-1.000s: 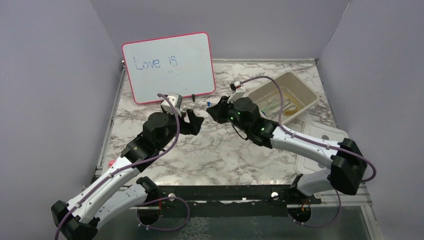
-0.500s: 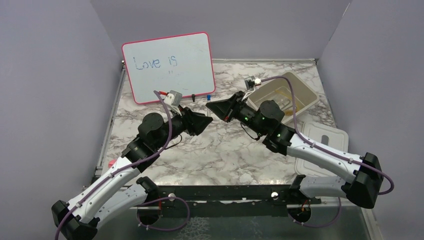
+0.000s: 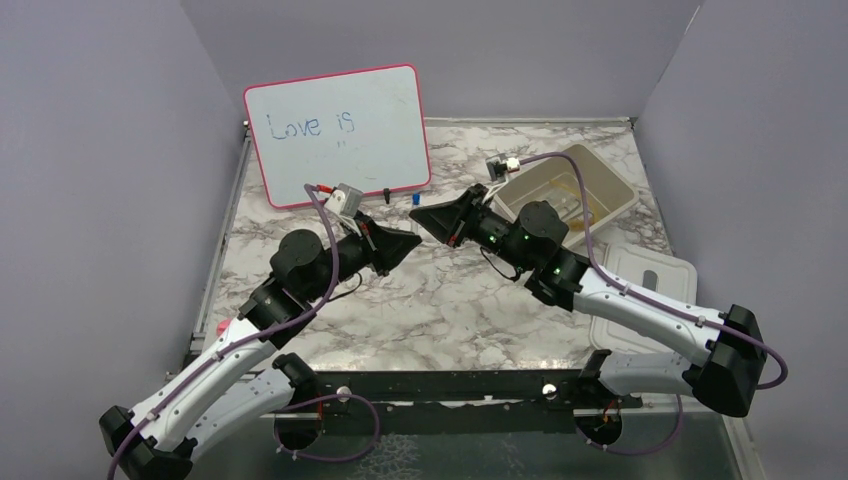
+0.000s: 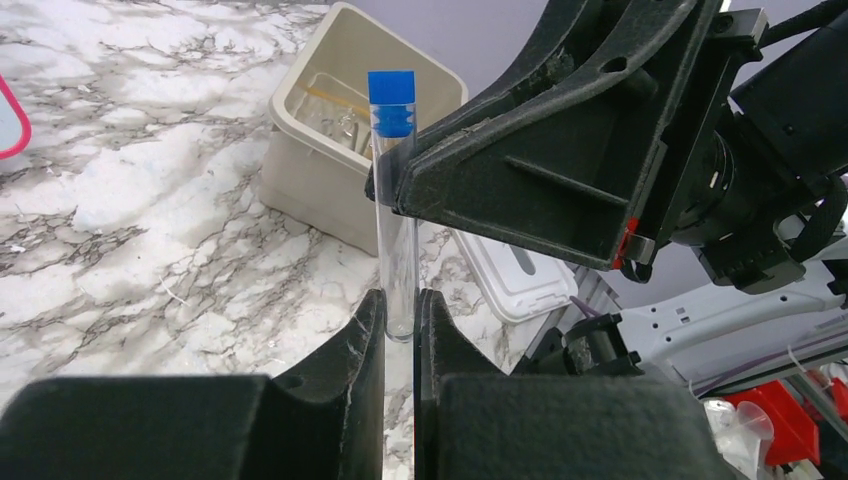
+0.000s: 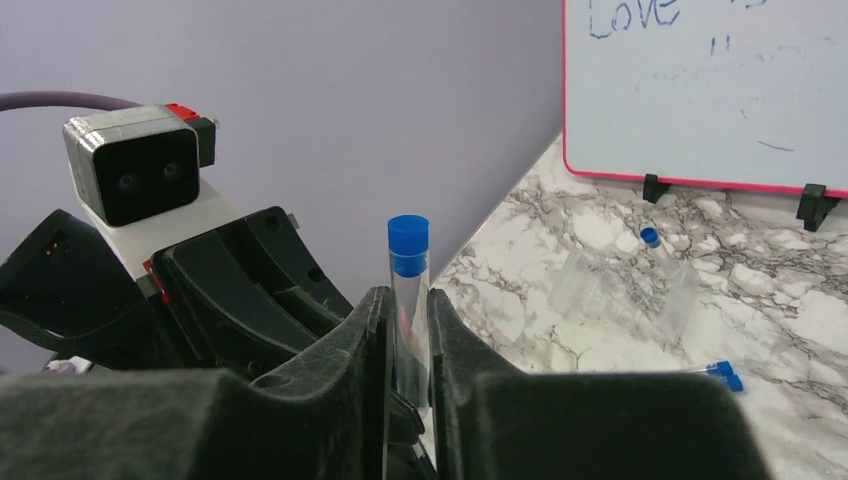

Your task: Organize the chemistry lab equipment

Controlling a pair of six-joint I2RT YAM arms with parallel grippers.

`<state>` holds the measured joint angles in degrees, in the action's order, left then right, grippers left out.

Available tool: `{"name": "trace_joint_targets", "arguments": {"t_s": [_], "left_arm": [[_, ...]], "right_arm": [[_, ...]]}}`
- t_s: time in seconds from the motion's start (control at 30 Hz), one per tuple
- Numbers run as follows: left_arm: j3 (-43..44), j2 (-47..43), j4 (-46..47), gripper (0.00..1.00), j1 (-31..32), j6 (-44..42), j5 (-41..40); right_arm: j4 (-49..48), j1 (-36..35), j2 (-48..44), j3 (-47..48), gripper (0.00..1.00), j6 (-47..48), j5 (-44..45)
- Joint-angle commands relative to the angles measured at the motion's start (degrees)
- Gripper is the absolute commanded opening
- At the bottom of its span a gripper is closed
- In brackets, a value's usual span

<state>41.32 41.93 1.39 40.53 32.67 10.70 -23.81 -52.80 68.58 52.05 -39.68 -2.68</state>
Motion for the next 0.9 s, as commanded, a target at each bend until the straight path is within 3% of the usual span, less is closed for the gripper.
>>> {"name": "trace_joint_targets", "arguments": {"t_s": [0.0, 0.13, 0.27, 0.5, 0.87], "left_arm": [[-0.11, -1.08, 0.29, 0.06, -0.12, -4.73, -1.06], [0.71, -0.84, -1.30, 0.00, -0.10, -7.32, -1.16], [1.15, -0.75, -2.94, 0.00, -0.13, -8.99, -0.40], [1.66, -0.11, -4.81, 0.00, -0.10, -10.81, 0.17], [1.70, -0.47, -6.38, 0.00, -0.15, -11.48, -2.45]], "right_arm": [[0.29, -0.23, -0.19, 0.10, 0.24, -0.94, -1.87], [3.99, -0.18, 0.46, 2.76, 0.28, -0.78, -1.61], [7.96, -0.25, 1.34, 5.14, 0.38, -1.08, 0.34], [16.61, -0.19, 3.61, 11.21, 0.39, -0.13, 2.41], [18.32, -0.17, 3.88, 11.71, 0.12, 0.89, 3.26]]}}
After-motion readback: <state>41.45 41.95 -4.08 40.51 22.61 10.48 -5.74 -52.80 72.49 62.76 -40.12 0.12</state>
